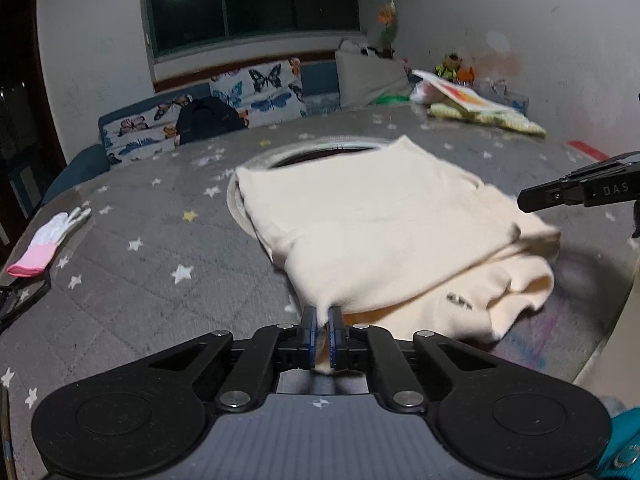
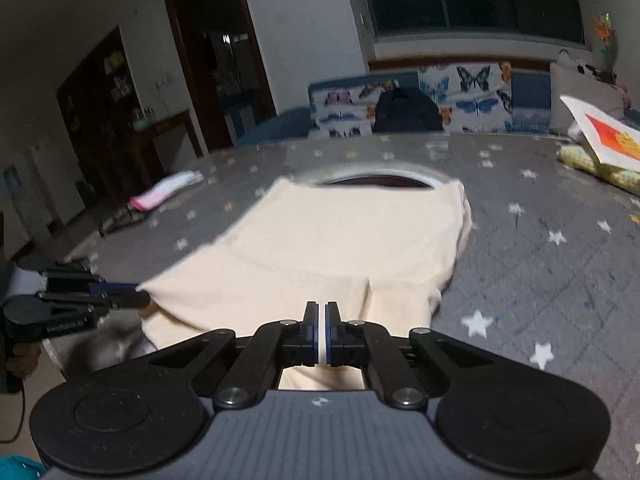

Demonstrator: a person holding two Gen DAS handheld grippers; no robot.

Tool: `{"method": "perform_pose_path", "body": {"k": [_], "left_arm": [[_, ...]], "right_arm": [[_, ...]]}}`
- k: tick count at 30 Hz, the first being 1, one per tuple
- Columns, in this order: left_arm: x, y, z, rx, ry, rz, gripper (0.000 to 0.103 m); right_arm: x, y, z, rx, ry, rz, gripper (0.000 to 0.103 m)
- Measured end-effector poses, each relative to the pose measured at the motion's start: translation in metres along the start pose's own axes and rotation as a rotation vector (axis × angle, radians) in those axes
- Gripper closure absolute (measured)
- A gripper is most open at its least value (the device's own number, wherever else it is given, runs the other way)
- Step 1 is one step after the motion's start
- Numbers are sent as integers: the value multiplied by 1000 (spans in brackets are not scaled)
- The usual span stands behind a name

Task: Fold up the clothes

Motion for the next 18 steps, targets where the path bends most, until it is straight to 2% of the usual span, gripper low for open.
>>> {"method": "perform_pose_path", "body": {"k": [3, 6, 8, 11, 15, 17, 18], "left_arm": [[1, 4, 1, 1, -3, 16, 96], [-1, 5, 3, -8, -11, 16, 96], [-1, 5, 5, -10, -13, 16, 96], [-2, 5, 2, 4, -10, 13, 96], [-1, 6, -2, 27, -18, 13, 88], [0, 6, -2, 32, -19, 13, 87], [0, 6, -2, 34, -19, 12, 87]], "right_arm": [[6, 10, -5, 10, 8, 41, 98], [7, 11, -7, 19, 7, 36, 90], [9, 10, -9, 17, 13, 30, 78], [18, 13, -9, 16, 21, 51, 78], [24, 19, -7, 17, 12, 67, 79], [25, 20, -5, 18, 1, 67, 90], [24, 19, -3, 17, -5, 67, 91]]}}
Point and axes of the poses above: each gripper's, at about its wrist camera, not at the fingertips, and x roughly the way its jaws point, z to its left, y to its underside, the point moved 8 cm from there along x, roughly the way its jaws point, and after that the axes turned 1 degree about -x, right-handed, at the moved point
